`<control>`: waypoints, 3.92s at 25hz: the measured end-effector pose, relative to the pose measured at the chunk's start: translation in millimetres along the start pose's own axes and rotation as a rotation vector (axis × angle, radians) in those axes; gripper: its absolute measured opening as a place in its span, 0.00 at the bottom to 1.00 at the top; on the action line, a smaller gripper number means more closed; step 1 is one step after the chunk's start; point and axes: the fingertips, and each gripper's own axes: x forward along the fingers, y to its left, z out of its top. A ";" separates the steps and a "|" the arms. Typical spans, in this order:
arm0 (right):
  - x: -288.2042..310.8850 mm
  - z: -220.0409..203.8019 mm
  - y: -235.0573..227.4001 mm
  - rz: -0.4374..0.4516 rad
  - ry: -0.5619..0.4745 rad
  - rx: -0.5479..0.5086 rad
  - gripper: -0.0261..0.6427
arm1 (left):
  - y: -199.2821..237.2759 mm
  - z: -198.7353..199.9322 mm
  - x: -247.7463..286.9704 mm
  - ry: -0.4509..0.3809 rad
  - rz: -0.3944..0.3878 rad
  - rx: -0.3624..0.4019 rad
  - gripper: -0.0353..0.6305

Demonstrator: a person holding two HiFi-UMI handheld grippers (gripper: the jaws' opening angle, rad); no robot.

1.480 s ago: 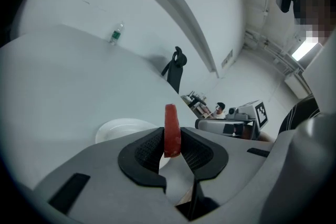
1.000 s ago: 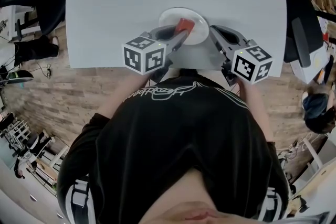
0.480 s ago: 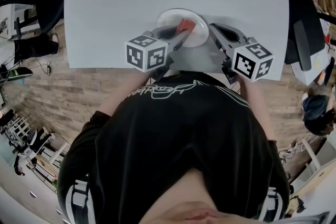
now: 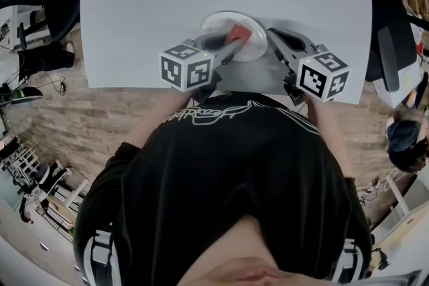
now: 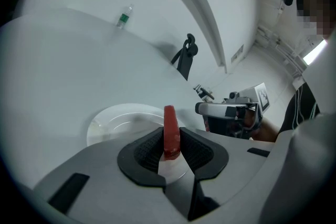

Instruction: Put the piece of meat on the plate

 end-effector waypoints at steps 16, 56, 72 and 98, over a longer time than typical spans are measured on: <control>6.5 -8.8 -7.2 0.001 0.028 0.013 0.06 | 15.4 -1.1 -5.0 0.024 0.127 0.065 0.28; -73.7 3.0 157.5 -0.114 -0.192 -0.282 0.06 | -86.2 1.9 -165.3 -0.269 -0.011 0.270 0.11; -135.2 -61.3 358.5 -0.075 -0.381 -0.405 0.06 | -200.3 -79.7 -332.6 -0.445 -0.192 0.468 0.06; -142.4 -150.9 416.8 -0.152 -0.343 -0.351 0.06 | -212.6 -167.3 -386.1 -0.416 -0.216 0.437 0.06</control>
